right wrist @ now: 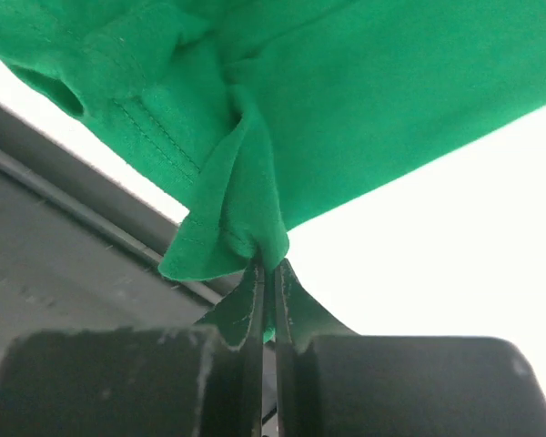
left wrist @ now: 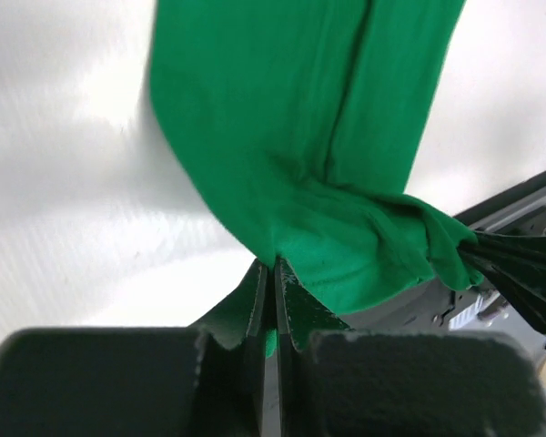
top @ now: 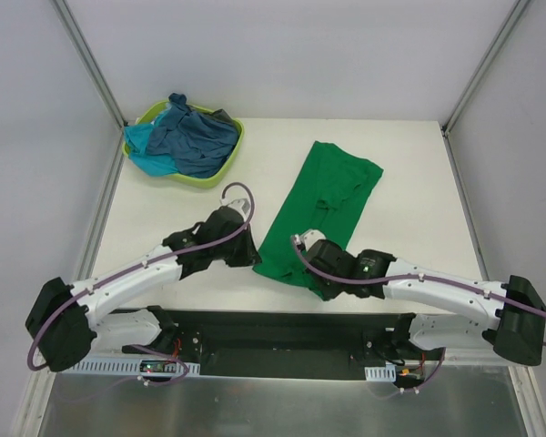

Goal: Fold and stack the t-shirts
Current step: Grab the bottom of the folded rectangular tshirt with both arms, then fold the folded rectangular tshirt in 1/3 of the way

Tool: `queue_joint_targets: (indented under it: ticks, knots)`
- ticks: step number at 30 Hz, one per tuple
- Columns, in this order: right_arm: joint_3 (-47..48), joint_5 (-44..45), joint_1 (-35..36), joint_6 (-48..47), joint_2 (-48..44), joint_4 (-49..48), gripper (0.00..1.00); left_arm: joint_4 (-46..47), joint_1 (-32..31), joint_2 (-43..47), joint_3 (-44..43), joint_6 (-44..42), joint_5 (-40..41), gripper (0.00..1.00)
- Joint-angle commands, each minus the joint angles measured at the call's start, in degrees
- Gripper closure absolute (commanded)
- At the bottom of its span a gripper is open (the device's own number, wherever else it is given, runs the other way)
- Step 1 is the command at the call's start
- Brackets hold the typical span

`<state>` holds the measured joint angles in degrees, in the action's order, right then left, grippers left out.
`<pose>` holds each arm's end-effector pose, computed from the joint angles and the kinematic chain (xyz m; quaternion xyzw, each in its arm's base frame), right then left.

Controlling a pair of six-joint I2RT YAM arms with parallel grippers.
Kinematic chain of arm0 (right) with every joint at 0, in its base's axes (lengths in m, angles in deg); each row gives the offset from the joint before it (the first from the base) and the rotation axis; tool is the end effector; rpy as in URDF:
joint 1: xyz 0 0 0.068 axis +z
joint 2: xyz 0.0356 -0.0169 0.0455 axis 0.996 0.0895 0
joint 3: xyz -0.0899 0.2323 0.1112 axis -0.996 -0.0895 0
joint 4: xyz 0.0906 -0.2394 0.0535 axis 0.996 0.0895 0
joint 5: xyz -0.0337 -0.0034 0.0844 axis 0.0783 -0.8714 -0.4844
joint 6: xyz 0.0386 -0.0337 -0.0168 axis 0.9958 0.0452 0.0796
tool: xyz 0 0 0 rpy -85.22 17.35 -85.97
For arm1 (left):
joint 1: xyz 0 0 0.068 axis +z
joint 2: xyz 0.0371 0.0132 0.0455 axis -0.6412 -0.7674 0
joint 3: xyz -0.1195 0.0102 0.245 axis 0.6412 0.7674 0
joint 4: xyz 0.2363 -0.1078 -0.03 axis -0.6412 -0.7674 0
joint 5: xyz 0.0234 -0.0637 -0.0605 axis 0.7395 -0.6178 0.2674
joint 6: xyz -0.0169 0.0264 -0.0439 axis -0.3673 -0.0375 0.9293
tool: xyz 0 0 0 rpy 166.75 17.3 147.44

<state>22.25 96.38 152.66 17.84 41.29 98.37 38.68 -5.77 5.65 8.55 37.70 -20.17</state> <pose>0.0913 0.2050 0.2345 -0.4627 0.8329 0.0958 0.2880 0.1601 -0.1680 0.2365 0.0238 0.9005 -0.3342 0.2771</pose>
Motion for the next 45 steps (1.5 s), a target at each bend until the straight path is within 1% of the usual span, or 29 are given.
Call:
queue_joint_targets:
  ticks: [1,3,9,14,21,26,33,41,45]
  knots:
    - [3.5,8.26,-5.72,-4.58,-2.38,3.57,1.0,1.69,0.82,-7.09,-10.63,-4.95,4.05,1.0]
    - [4.12,9.58,-8.45,-6.87,-2.65,2.43,1.0,1.69,2.13,-11.04,-14.07,-5.83,3.44,1.0]
    - [5.7,9.76,-18.2,-12.14,-1.07,-2.58,1.0,1.6,5.3,-22.03,-24.08,-8.65,1.6,1.0]
    - [8.51,7.75,-24.8,-14.78,2.7,-6.62,1.0,1.51,7.24,-30.03,-31.56,-10.76,0.45,1.0]
    - [11.94,7.04,-31.22,-17.25,10.7,-9.26,1.0,1.07,10.4,-38.83,-41.22,-14.01,-2.27,1.0]
    - [13.96,8.35,-32.98,-18.13,15.89,-11.99,1.0,0.72,11.89,-43.84,-45.45,-16.29,-3.68,1.0]
    - [17.56,9.93,-34.65,-18.39,23.09,-11.82,1.0,0.2,14.01,-49.99,-50.2,-17.88,-6.49,1.0]
    - [19.94,13.45,-35.18,-16.38,27.32,-9.89,1.0,-0.07,15.06,-56.06,-54.51,-19.02,-10.45,0.98]
    - [20.11,14.42,-36.15,-14.87,27.32,-8.83,1.0,-0.16,15.68,-58.08,-56.18,-18.85,-11.24,0.97]
